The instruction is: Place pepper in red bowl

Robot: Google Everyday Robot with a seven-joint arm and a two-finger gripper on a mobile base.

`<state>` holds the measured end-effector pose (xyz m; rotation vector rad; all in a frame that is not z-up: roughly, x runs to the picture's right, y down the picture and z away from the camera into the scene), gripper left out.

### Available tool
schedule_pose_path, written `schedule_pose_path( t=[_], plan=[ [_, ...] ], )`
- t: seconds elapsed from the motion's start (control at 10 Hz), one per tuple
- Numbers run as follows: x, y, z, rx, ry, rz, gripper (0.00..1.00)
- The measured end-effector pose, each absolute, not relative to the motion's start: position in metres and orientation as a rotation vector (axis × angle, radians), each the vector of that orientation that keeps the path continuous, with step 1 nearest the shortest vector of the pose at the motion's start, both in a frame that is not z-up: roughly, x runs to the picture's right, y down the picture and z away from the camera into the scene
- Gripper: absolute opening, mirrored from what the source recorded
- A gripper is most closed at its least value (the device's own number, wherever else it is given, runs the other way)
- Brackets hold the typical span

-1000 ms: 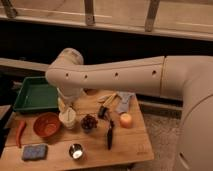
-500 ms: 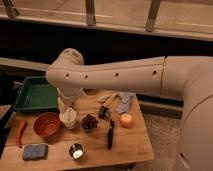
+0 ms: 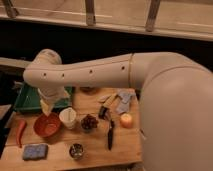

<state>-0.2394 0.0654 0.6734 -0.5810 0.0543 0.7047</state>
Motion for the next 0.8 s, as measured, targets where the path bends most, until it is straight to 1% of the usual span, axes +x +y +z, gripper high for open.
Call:
schedule_pose_path(
  t=[0.3,0.5,0.8],
  plan=[
    [-0.299,0.076,0.682,-0.606,0.034,0.610,0.73],
    [-0.347,0.097,0.686,-0.624,0.018,0.537,0.73],
    [-0.363,0.105,0.691,-0.628,0.016,0.512,0.73]
  ],
)
